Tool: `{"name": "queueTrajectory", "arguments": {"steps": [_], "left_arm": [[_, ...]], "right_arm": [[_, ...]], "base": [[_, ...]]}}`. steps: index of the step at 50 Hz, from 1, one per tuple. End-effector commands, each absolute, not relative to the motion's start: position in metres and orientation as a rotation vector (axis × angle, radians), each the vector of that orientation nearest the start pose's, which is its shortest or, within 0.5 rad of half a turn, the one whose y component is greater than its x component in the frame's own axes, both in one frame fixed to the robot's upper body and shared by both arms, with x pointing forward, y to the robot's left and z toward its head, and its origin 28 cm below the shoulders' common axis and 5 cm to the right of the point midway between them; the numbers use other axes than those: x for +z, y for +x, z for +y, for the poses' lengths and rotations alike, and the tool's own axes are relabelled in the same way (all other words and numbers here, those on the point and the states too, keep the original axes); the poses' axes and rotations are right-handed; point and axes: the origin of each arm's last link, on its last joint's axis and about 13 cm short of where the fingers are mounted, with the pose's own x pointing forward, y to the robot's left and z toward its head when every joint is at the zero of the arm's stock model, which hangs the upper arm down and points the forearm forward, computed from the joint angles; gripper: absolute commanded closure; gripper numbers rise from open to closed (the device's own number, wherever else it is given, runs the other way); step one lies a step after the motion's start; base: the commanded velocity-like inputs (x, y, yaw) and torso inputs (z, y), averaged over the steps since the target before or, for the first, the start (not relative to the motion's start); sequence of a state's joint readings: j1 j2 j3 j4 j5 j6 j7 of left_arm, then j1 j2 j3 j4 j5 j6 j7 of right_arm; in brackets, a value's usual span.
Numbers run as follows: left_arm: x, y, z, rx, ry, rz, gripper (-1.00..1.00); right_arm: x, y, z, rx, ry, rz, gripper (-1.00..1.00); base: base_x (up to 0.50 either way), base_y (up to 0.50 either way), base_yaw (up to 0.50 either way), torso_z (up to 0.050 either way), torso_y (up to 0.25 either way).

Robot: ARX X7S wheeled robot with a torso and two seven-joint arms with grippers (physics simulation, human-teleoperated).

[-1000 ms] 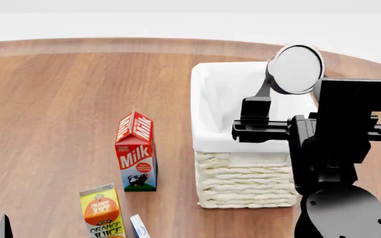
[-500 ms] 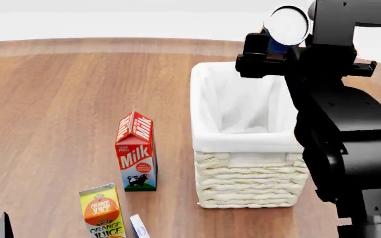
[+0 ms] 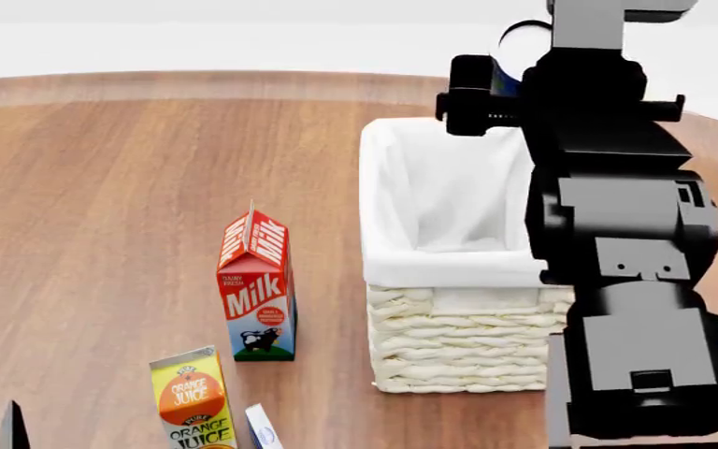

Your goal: Pick up the alphabet soup, and put it in the basket.

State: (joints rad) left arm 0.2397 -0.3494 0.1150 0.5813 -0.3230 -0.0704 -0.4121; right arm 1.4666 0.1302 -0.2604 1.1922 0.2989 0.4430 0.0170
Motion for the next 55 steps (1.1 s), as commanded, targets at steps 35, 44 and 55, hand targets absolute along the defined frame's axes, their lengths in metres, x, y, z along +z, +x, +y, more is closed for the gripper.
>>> {"name": "queueTrajectory", "arguments": {"steps": [35,44,55], "left_arm": [[0.092,0.144,0.224,0.119,-0.112,-0.217,-1.0],[0.092,0.143,0.224,0.117,-0.115,-0.219,-1.0],[0.094,0.141,0.224,0.113,-0.119,-0.222,-1.0]], "right_arm": [[0.218,0.429,-0.112,0.094,0.01,0.318,1.0],[0.211,0.427,-0.113,0.08,0.004,0.353,1.0],[0.207,0.426,-0.111,0.077,-0.012,0.393,1.0]], "base": [[0.0,0.0,0.0,0.0,0.001],[0.0,0.0,0.0,0.0,0.0],[0.0,0.0,0.0,0.0,0.001]]}}
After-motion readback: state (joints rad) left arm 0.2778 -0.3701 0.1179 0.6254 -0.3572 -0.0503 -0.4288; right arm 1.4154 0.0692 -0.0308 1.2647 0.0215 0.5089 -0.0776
